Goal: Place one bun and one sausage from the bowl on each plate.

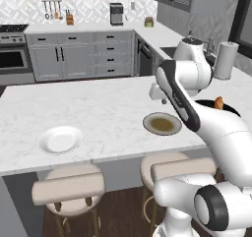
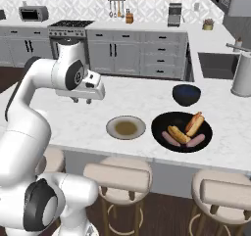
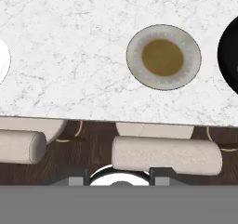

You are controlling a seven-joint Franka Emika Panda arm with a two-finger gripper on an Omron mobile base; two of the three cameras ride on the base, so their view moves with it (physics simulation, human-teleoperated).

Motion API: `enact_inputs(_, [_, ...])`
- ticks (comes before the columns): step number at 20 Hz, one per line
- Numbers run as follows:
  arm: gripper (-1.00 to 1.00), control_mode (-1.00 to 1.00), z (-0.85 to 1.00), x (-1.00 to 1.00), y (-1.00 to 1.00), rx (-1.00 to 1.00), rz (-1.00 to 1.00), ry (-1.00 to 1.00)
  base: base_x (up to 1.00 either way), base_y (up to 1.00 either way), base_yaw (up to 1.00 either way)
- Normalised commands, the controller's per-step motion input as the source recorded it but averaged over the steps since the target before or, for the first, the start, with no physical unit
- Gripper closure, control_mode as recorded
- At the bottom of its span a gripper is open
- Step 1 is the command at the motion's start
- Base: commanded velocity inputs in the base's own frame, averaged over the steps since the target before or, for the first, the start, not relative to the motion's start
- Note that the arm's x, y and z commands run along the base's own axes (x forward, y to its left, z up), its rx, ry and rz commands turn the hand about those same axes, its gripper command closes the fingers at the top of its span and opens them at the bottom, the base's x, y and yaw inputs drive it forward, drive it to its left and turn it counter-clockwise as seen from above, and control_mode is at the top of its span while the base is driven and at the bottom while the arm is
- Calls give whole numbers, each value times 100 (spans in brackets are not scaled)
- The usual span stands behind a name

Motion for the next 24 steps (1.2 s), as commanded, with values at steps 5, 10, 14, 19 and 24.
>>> enact_inputs(5, [-100, 100, 0, 0, 0, 0, 0, 0, 0, -52, 0])
enact_inputs(10, [-100, 100, 0, 0, 0, 0, 0, 0, 4, -100, 0])
enact_inputs(14, [-100, 100, 0, 0, 0, 0, 0, 0, 16, -100, -1])
enact_inputs(19, [-100, 100, 0, 0, 0, 0, 0, 0, 62, -60, -1])
enact_inputs(24, [-100, -100, 0, 11, -2, 1, 0, 1, 79, -5, 0])
